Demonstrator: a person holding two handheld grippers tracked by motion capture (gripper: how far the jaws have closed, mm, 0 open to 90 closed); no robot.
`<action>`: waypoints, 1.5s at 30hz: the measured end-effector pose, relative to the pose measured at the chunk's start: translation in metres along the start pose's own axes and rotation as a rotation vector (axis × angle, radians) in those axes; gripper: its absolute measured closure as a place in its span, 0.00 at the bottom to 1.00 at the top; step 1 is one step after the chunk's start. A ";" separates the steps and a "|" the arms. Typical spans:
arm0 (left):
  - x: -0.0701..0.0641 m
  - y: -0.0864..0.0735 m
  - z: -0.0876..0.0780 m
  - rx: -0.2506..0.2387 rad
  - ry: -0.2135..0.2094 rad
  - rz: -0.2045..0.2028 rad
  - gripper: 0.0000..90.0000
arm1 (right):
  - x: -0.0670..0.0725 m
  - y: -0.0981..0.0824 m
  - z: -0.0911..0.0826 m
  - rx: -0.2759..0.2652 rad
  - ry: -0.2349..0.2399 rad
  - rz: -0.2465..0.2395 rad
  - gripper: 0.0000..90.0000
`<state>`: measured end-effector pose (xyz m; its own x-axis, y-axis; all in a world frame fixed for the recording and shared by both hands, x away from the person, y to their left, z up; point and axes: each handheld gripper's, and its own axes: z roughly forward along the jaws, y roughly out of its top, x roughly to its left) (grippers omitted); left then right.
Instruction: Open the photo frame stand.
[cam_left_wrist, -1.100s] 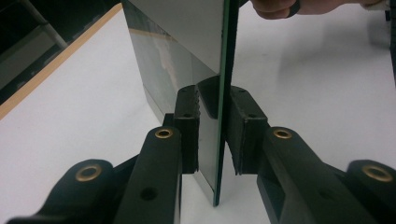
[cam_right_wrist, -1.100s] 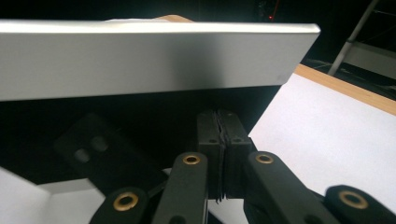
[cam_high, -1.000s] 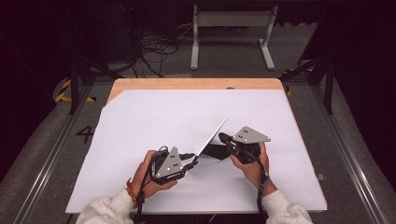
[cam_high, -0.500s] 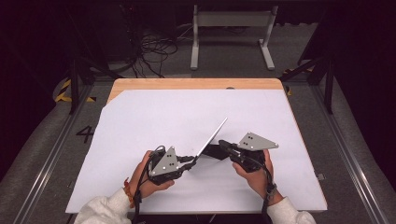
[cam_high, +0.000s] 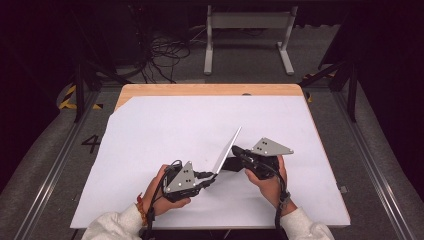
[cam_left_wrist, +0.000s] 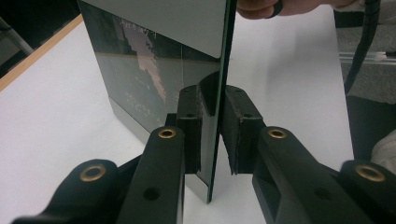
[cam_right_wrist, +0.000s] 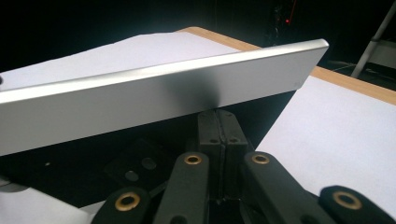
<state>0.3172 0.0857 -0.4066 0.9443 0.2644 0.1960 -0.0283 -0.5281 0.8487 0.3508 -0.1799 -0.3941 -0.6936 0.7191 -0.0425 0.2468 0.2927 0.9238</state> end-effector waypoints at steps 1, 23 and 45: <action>0.001 0.000 0.000 0.001 0.006 -0.003 0.86 | 0.000 0.000 0.002 -0.001 -0.003 0.000 1.00; -0.006 0.005 0.027 0.007 0.002 0.000 0.88 | -0.006 0.002 0.018 -0.006 -0.016 -0.003 1.00; 0.033 -0.042 -0.013 0.083 0.089 -0.131 0.87 | 0.017 -0.022 -0.046 0.033 0.004 -0.047 0.77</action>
<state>0.3458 0.1271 -0.4293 0.9053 0.4038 0.1318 0.1240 -0.5480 0.8272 0.3026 -0.2027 -0.3977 -0.7075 0.7017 -0.0837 0.2360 0.3463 0.9079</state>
